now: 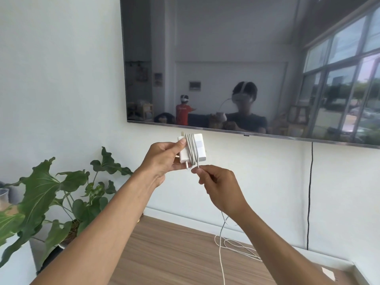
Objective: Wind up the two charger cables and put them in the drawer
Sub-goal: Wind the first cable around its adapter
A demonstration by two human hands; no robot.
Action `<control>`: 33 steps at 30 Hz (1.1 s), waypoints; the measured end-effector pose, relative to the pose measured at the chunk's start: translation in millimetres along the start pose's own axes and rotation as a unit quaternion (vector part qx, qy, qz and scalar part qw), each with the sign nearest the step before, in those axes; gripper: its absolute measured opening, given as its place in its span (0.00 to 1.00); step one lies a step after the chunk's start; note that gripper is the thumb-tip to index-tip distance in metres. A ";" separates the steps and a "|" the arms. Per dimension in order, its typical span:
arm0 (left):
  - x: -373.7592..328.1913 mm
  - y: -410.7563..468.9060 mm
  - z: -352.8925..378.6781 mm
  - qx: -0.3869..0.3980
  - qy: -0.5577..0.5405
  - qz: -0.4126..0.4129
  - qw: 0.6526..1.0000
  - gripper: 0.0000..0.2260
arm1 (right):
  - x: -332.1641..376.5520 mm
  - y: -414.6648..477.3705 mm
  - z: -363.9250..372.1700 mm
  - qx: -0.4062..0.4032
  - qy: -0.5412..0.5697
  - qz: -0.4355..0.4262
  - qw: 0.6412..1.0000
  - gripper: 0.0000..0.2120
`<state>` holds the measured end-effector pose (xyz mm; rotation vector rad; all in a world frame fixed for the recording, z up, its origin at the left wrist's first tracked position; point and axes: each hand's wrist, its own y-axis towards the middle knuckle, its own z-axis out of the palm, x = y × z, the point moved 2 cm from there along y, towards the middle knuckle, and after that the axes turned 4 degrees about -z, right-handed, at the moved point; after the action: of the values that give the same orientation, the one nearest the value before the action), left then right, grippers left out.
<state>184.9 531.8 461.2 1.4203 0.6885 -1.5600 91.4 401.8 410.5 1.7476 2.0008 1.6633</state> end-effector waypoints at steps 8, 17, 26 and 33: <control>0.5 -5.2 -4.2 0.110 0.043 -0.014 0.993 0.16 | -13.4 17.8 -17.1 0.066 0.011 0.050 0.997 0.20; 20.9 -0.9 -13.7 0.140 0.192 0.015 0.971 0.14 | -3.5 49.4 -39.3 0.190 -0.122 0.100 0.969 0.17; 31.6 2.1 -9.5 0.155 0.285 0.040 0.945 0.07 | -9.8 50.8 -45.5 0.263 -0.063 0.193 0.943 0.10; 31.0 12.9 -5.7 0.074 0.311 0.079 0.944 0.07 | 4.7 56.5 -39.4 0.178 -0.147 0.200 0.952 0.12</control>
<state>200.6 523.4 432.2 2.0593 0.8040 -1.0457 106.1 368.1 469.0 2.4898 1.9938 1.0491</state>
